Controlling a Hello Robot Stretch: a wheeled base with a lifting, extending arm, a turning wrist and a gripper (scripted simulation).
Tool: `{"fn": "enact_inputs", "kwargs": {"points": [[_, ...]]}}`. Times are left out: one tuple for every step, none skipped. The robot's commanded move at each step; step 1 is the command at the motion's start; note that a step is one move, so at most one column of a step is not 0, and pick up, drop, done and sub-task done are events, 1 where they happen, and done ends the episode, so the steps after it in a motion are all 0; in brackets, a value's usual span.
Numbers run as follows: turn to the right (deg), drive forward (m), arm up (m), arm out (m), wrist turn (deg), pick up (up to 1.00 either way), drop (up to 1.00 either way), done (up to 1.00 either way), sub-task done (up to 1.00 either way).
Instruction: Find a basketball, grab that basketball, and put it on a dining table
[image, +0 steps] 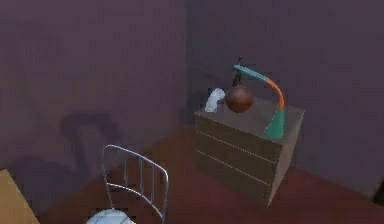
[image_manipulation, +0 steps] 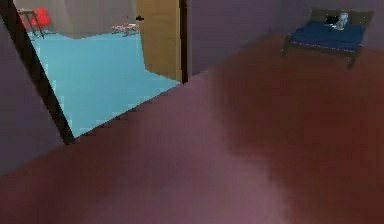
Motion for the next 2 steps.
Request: {"fn": "enact_inputs", "kwargs": {"points": [[-45.0, 0.00, 0.00, 0.00, 0.0, 0.00, 0.00, 0.00, 0.00], [-45.0, 0.00, 0.00, 0.00, 0.0, 0.00, 0.00, 0.00, 0.00]]}}
